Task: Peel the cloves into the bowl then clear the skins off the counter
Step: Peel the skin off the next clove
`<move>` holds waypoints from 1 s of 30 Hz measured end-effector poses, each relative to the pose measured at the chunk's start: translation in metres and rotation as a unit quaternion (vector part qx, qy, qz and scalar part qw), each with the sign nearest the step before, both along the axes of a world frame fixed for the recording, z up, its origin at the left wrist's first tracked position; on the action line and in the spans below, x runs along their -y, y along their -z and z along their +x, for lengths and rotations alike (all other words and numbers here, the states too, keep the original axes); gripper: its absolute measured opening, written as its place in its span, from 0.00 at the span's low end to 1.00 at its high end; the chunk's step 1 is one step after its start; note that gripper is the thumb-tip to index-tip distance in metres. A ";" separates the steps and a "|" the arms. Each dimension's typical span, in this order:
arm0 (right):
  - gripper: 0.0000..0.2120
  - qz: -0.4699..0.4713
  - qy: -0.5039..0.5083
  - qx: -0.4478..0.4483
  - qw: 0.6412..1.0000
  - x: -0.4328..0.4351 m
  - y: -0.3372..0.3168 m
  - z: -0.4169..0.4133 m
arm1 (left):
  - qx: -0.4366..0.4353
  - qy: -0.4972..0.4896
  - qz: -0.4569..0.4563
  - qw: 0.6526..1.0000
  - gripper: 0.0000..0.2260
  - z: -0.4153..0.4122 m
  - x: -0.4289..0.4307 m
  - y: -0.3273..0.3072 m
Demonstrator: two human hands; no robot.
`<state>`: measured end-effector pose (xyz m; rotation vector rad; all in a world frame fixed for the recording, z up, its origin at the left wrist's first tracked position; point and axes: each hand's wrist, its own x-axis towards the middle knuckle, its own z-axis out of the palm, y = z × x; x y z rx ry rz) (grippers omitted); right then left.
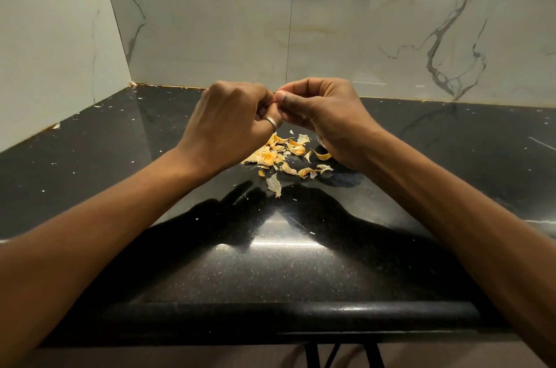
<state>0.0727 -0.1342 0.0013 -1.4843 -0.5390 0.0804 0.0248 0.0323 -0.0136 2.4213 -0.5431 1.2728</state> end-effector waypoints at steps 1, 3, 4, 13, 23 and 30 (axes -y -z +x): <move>0.07 -0.003 -0.002 0.006 1.000 0.000 0.001 0.000 | -0.001 -0.001 0.001 1.000 0.11 0.000 0.000 0.000; 0.07 -0.007 -0.005 0.014 1.000 0.001 0.001 0.000 | -0.006 0.000 0.001 1.000 0.11 0.000 0.000 0.001; 0.07 -0.007 -0.006 0.016 1.000 0.001 0.002 0.000 | -0.007 0.000 0.002 1.000 0.11 0.000 0.000 0.001; 0.08 -0.014 -0.011 0.019 1.000 0.001 0.004 0.001 | 0.000 -0.008 0.015 1.000 0.12 0.001 0.000 0.003; 0.09 -0.004 -0.032 -0.042 0.999 0.004 0.000 0.003 | -0.124 0.060 -0.171 0.976 0.03 0.001 0.000 0.001; 0.08 -0.043 -0.030 -0.007 0.999 0.007 -0.002 0.000 | -0.147 0.074 -0.218 0.962 0.05 0.003 -0.005 -0.003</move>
